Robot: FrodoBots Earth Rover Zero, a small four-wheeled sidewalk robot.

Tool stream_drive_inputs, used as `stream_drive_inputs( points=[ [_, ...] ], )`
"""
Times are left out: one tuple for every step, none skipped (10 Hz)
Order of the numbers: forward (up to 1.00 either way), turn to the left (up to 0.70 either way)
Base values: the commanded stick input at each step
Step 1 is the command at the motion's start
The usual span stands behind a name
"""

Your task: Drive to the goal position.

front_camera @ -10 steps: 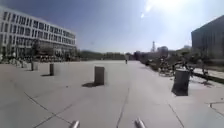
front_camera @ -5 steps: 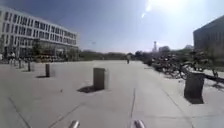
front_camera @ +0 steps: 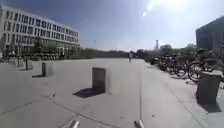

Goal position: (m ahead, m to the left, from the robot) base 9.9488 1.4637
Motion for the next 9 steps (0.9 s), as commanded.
stream_drive_inputs(
  points=[
    [0.0,-0.7],
    [0.0,-0.7],
    [0.0,-0.7],
    [0.0,-0.7],
    [0.0,-0.7],
    [0.0,-0.69],
    [0.0,-0.5],
    [0.0,0.0],
    [0.0,0.0]
  ],
)
